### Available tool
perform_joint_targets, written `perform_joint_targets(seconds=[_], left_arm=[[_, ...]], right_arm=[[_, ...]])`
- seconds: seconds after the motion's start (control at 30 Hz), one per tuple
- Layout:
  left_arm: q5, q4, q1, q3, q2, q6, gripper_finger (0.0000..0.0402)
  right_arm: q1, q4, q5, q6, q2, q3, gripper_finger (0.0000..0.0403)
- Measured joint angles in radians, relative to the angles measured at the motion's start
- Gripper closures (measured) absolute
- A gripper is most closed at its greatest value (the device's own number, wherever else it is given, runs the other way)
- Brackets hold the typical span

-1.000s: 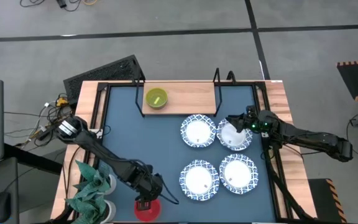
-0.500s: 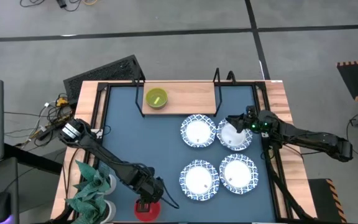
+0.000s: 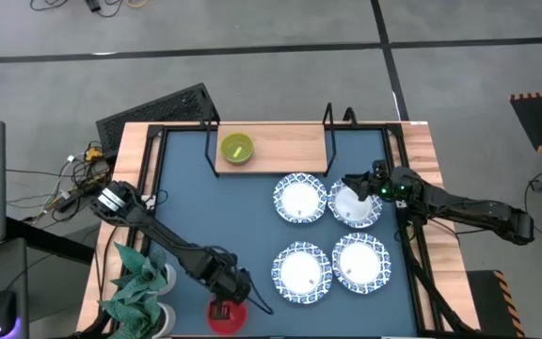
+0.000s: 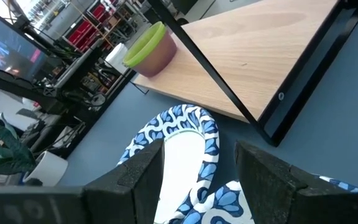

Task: Place and stack bowls onto a shelf
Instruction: Stack the orange transparent bowl into the yellow transparent bowl on the shelf

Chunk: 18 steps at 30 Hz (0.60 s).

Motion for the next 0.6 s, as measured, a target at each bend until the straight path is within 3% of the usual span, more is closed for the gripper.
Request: perform_joint_targets(seconds=[0.33, 0.6], left_arm=[[0.001, -0.191, 0.099, 0.0, -0.093, -0.02, 0.0401], [-0.009, -0.289, 0.284, 0.0, -0.209, 0.03, 0.0401]], right_arm=[[0.0, 0.0, 0.001, 0.003, 0.0, 0.0, 0.0183], [0.0, 0.0, 0.001, 0.003, 0.0, 0.0, 0.0183]])
